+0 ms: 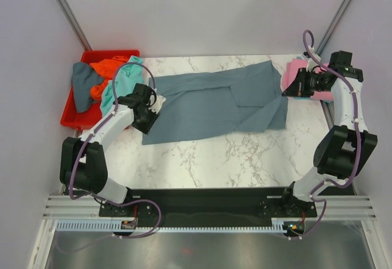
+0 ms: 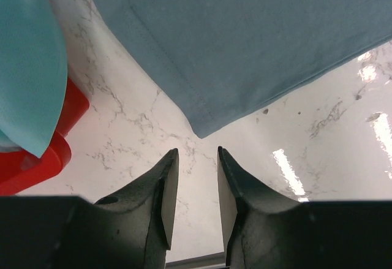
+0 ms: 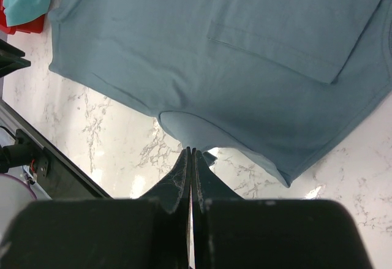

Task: Fold and stack the t-shirts
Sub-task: Fold the tshirt

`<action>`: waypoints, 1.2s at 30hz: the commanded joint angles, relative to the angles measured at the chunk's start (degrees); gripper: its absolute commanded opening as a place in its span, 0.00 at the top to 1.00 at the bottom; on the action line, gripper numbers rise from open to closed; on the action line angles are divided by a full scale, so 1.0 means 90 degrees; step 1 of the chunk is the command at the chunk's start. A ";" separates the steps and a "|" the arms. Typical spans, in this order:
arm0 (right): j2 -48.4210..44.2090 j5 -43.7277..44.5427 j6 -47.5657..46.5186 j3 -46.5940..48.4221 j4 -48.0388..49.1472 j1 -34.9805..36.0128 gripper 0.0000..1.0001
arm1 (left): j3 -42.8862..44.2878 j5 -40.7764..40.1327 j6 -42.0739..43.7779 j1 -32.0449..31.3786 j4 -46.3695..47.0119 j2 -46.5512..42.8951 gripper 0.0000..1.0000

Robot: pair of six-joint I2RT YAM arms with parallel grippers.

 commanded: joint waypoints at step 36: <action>-0.0099 0.0054 -0.0051 0.0231 0.0121 -0.0027 1.00 | -0.1085 0.0797 0.2301 0.0032 0.1050 0.0655 0.59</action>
